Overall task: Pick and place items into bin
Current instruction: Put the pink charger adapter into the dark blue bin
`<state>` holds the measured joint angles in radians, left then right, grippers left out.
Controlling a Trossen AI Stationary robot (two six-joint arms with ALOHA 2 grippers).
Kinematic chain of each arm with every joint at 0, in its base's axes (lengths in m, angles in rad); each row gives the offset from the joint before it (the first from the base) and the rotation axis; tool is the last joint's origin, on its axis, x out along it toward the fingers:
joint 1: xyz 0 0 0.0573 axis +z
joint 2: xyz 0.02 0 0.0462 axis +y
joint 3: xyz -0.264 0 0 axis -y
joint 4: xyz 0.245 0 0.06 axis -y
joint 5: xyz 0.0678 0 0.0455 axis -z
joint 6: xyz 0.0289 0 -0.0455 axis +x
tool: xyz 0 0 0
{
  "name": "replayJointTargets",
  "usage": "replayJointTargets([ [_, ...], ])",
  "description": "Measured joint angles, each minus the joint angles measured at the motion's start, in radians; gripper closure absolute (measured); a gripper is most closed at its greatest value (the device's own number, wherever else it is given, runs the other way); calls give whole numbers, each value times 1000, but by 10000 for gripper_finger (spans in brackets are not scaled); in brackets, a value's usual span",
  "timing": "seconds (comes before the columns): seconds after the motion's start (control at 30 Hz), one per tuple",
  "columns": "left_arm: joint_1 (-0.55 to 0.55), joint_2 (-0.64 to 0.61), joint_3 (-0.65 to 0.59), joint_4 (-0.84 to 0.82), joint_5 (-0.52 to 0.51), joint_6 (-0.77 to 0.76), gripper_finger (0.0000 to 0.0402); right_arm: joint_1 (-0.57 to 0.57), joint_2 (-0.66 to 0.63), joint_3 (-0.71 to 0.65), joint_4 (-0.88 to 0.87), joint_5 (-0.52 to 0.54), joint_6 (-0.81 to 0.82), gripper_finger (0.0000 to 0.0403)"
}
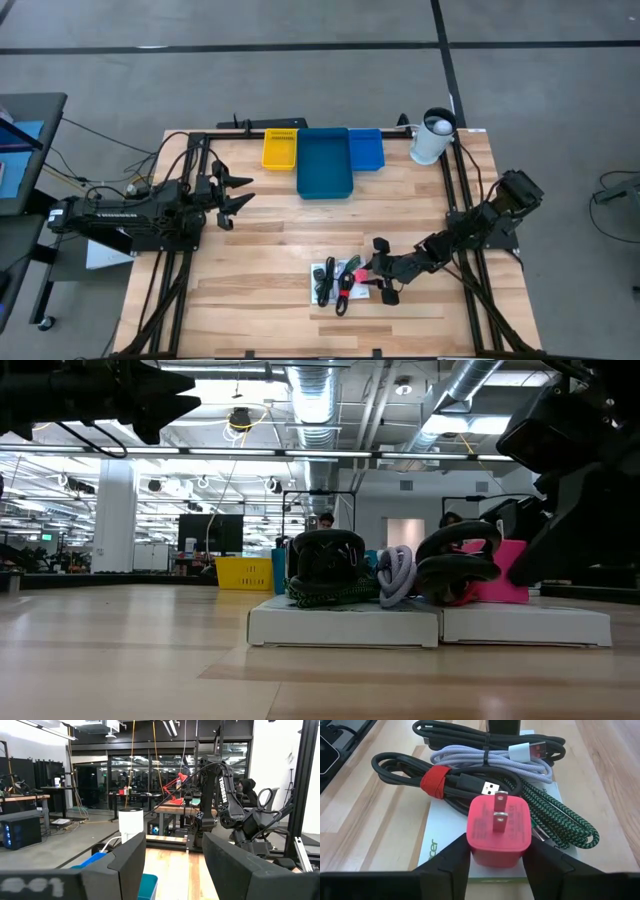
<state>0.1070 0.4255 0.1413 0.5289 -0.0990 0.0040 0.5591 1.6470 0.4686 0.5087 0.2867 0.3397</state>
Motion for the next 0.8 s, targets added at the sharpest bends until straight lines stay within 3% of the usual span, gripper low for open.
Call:
replayJointTargets([
  [0.13,0,0,0,-1,0,0,216,0,0,0,0,0,0,236],
  [0.4,0,0,0,-1,-1,0,216,0,-27,1,-7,0,0,264],
  [0.63,0,0,0,-1,-5,0,216,-3,-133,1,-41,6,-31,244],
  [0.8,0,0,0,0,-7,0,216,-36,-208,1,-38,9,-137,264],
])
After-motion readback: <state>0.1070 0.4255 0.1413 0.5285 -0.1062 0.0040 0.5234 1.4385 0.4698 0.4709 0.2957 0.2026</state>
